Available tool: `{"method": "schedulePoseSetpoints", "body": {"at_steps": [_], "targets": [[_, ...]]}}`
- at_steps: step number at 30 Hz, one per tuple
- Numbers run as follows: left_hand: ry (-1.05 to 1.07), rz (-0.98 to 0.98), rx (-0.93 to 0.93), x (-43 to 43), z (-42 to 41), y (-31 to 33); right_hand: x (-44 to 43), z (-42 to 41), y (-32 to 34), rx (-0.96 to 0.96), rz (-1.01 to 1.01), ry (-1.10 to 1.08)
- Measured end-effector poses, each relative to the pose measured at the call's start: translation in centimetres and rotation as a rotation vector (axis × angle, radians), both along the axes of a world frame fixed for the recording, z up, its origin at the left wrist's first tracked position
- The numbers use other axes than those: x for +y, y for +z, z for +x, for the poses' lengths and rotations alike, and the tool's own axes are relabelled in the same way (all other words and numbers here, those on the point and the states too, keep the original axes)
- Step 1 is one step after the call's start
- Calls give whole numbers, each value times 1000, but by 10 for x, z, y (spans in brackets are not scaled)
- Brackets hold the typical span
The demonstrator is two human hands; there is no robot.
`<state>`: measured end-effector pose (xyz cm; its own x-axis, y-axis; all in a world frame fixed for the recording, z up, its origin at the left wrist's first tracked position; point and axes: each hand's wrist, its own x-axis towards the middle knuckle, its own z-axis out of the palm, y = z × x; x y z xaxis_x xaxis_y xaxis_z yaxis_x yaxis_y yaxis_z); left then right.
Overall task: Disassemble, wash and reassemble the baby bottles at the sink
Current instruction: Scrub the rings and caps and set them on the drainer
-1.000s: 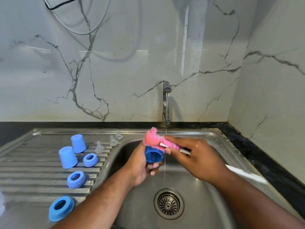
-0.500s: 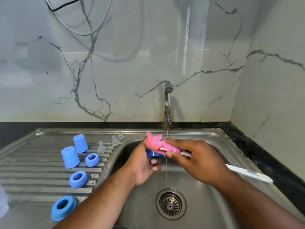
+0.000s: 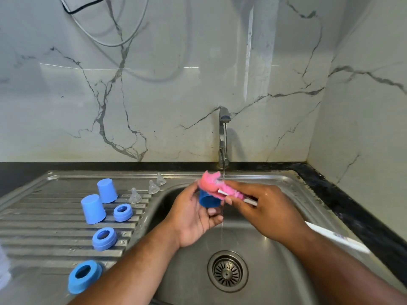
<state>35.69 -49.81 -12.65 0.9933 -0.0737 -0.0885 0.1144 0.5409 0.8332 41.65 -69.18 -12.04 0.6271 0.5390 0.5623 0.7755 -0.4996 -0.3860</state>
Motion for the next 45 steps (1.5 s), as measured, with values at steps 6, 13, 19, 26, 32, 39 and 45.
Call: {"method": "schedulePoseSetpoints", "body": {"at_steps": [6, 13, 19, 26, 32, 39, 45], "targets": [[-3, 42, -10, -1, -2, -1, -4, 3, 0, 52, 12, 59], [-12, -20, -23, -7, -3, 1, -2, -2, 5, 47, 5, 40], [1, -10, -24, -6, 1, -2, -7, 3, 1, 69, 38, -76], [35, 62, -111, -7, 2, -7, -8, 7, 3, 114, 64, -39], [105, 117, -174, -6, 4, -11, -11, 13, -1, 119, 97, -152], [272, 476, -242, -10, 6, -17, -9, 5, 4, 89, 65, -168], [452, 969, -290, -10, 8, -22, 0, -6, 6, 86, -56, -126]]}}
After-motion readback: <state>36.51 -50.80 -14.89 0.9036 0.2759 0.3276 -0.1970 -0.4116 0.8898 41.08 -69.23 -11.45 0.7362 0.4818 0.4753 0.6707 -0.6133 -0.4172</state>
